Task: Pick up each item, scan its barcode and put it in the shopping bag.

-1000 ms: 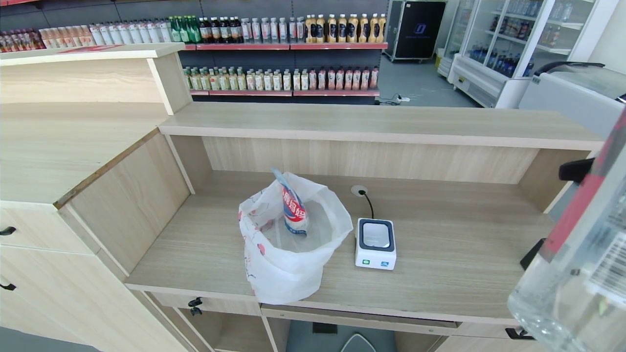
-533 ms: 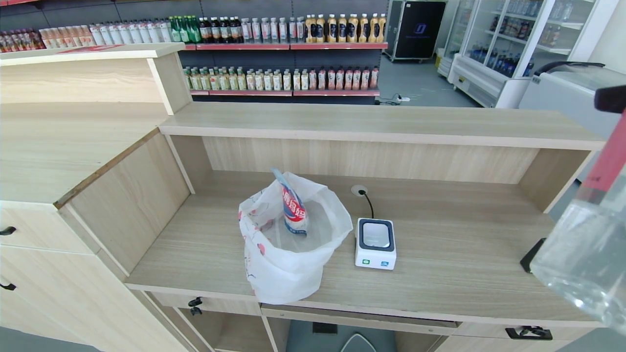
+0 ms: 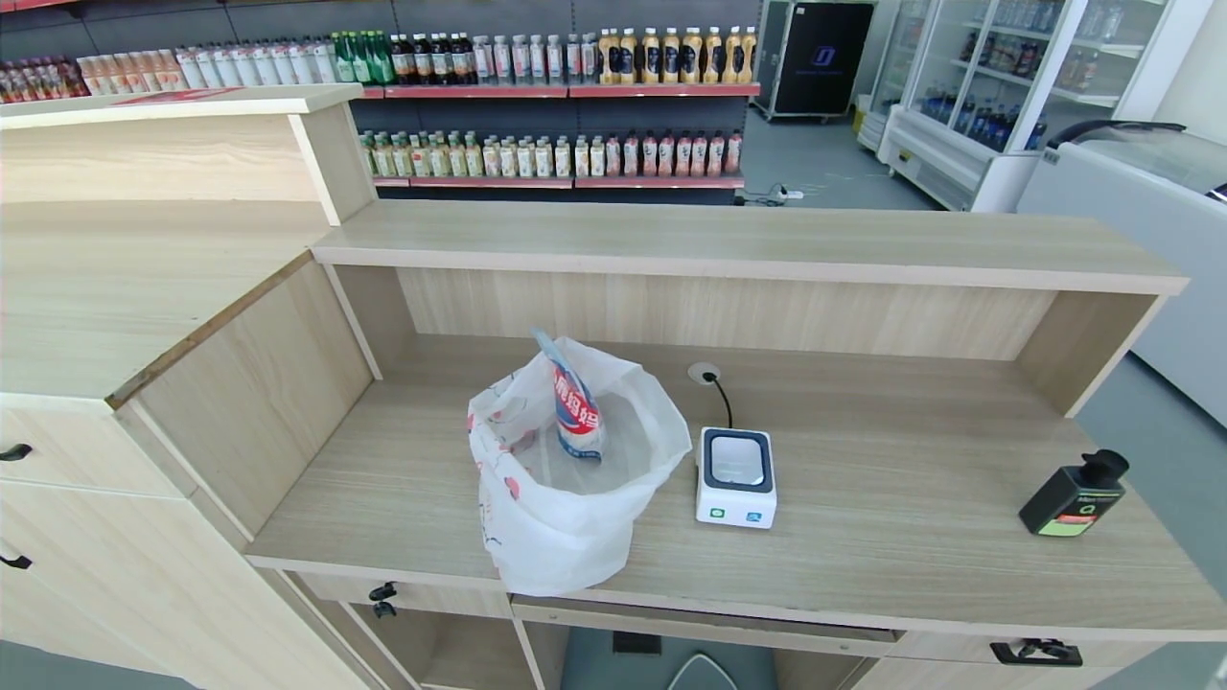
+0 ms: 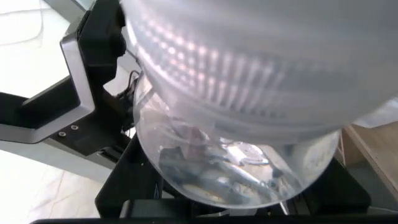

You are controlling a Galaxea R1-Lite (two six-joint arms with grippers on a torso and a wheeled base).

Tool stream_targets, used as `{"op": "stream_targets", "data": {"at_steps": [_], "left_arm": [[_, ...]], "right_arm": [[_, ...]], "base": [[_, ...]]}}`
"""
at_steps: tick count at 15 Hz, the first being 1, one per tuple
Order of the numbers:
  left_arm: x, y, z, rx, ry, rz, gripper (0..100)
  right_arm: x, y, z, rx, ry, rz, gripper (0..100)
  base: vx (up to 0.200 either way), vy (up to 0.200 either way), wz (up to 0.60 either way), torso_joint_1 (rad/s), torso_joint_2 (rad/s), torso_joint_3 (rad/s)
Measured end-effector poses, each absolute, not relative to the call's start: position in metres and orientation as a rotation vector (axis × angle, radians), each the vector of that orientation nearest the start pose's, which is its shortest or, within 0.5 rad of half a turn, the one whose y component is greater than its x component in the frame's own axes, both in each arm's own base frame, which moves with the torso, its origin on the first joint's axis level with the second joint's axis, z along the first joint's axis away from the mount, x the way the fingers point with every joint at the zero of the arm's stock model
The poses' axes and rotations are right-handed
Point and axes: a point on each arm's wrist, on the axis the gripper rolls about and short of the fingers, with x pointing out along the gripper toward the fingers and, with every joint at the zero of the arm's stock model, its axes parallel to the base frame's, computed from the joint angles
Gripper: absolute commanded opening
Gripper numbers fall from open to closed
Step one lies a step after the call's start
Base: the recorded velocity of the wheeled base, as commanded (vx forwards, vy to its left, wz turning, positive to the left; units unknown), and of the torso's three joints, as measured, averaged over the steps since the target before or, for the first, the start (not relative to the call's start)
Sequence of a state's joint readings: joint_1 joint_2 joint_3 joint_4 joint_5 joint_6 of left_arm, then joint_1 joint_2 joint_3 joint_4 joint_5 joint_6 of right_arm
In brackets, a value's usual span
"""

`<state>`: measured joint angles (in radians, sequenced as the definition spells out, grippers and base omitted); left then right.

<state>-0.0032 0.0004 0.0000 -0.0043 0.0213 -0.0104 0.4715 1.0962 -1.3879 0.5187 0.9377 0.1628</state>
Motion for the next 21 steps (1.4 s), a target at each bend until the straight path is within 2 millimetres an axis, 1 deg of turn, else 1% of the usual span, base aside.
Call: {"op": "stream_targets", "data": {"at_steps": [3,5,12,21], "left_arm": [[-0.023,0.001,0.076,-0.010,-0.004,0.018,100],[-0.023,0.001,0.076,-0.010,-0.004,0.018,100],[-0.023,0.001,0.076,-0.010,-0.004,0.018,100],[-0.023,0.001,0.076,-0.010,-0.004,0.018,100]], "right_arm": [[0.068,0.054,0.366,0.186,0.337,1.369,0],[0.064,0.051,0.366,0.183,0.325,1.360,0],[0.067,0.047,0.362,0.155,0.295,1.308,0],[0.060,0.042,0.358,0.156,0.288,1.277,0]], "base": [[0.000,0.000,0.00,0.000,0.00,0.000],[0.000,0.000,0.00,0.000,0.00,0.000],[0.000,0.000,0.00,0.000,0.00,0.000],[0.000,0.000,0.00,0.000,0.00,0.000]]}}
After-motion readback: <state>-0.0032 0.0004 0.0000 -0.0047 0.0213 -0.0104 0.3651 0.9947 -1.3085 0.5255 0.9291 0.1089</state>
